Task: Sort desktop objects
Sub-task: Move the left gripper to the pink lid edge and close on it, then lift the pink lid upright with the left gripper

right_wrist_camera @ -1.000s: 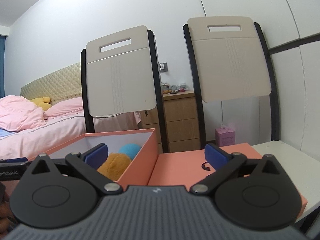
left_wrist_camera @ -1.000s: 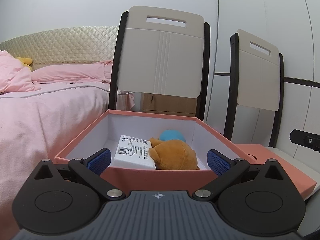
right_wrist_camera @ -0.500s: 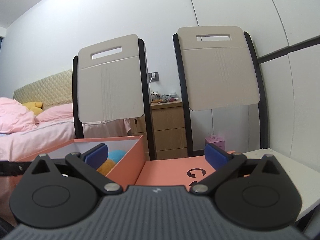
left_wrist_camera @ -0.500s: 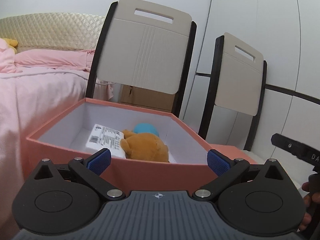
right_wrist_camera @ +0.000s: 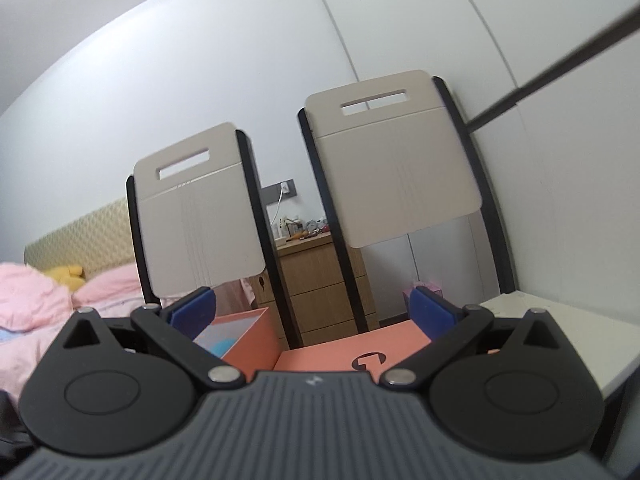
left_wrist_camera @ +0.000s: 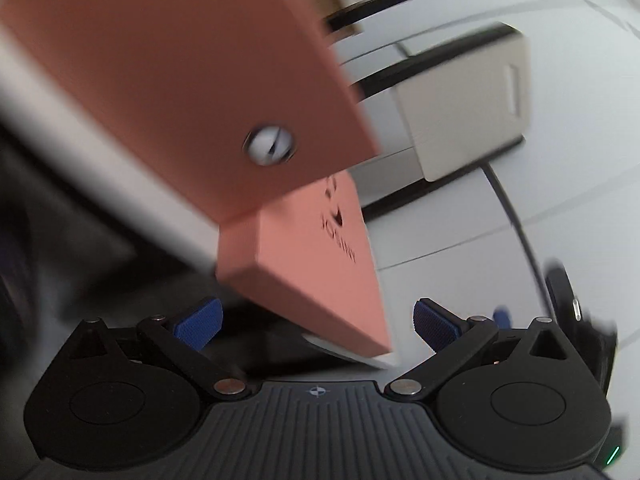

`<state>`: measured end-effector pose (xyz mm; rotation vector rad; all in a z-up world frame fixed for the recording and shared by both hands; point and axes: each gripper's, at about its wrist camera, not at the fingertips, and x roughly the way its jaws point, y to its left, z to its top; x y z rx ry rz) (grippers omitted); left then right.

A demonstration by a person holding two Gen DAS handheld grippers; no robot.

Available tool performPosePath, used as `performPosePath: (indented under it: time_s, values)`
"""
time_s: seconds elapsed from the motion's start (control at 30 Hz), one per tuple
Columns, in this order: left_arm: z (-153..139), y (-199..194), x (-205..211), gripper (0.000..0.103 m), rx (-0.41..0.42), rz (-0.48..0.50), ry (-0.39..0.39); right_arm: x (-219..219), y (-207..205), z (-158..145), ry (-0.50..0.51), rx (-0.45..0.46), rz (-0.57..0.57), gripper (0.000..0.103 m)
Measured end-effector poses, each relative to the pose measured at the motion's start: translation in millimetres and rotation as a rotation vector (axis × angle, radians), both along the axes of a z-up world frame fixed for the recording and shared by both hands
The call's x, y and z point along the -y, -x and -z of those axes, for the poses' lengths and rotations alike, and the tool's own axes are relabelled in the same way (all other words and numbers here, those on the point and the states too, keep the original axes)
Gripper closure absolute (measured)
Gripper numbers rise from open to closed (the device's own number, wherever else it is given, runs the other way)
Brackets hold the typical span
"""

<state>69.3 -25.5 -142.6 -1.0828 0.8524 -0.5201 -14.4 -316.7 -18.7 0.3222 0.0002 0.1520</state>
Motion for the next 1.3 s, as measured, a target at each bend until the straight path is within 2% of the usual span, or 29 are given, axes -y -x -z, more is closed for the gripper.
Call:
performPosePath:
  time_s: [0.07,0.13,0.37,0.47,0.53,0.73,0.83,0.9,0.93,1.07,1.3]
  values:
    - [15.3,-13.2,6.2,0.001,-0.075,0.009,0.062,6.3,3.4,1.2,-0.026,0.0,-0.002,0.0]
    - [27.3,-23.1,11.3,0.003,-0.136,0.001,0.067,10.6,5.2,1.8,-0.045,0.0,-0.006,0.0]
    - [47.5,-43.3,17.6,0.005,-0.176,-0.038,0.175,16.1,3.5,4.0,-0.077,-0.025,-0.054,0.0]
    - [55.8,-53.0,25.5,0.012,-0.19,-0.008,0.211,14.9,-1.0,5.1,-0.068,-0.057,-0.083,0.0]
    - [60.3,-57.0,27.3,0.018,-0.205,-0.009,0.219,12.8,-4.2,6.6,-0.064,-0.083,-0.107,0.0]
    - [65.9,-66.0,24.0,0.021,-0.203,-0.044,0.24,5.1,-6.7,6.7,-0.001,-0.111,-0.089,0.0]
    - [74.9,-67.9,26.0,0.034,-0.228,-0.038,0.249,1.5,-8.1,8.3,0.02,-0.126,-0.077,0.0]
    - [81.4,-68.3,26.5,0.048,-0.247,-0.035,0.253,-1.2,-9.0,9.6,0.034,-0.134,-0.073,0.0]
    - [84.6,-68.5,26.8,0.05,-0.257,-0.034,0.255,-2.2,-9.3,10.2,0.04,-0.138,-0.074,0.0]
    - [89.6,-66.0,26.7,0.055,-0.25,-0.048,0.276,-4.7,-11.3,11.7,0.055,-0.15,-0.075,0.0]
    - [91.8,-50.4,24.9,0.06,-0.234,-0.07,0.261,-4.4,-12.7,13.8,0.052,-0.162,-0.064,0.0]
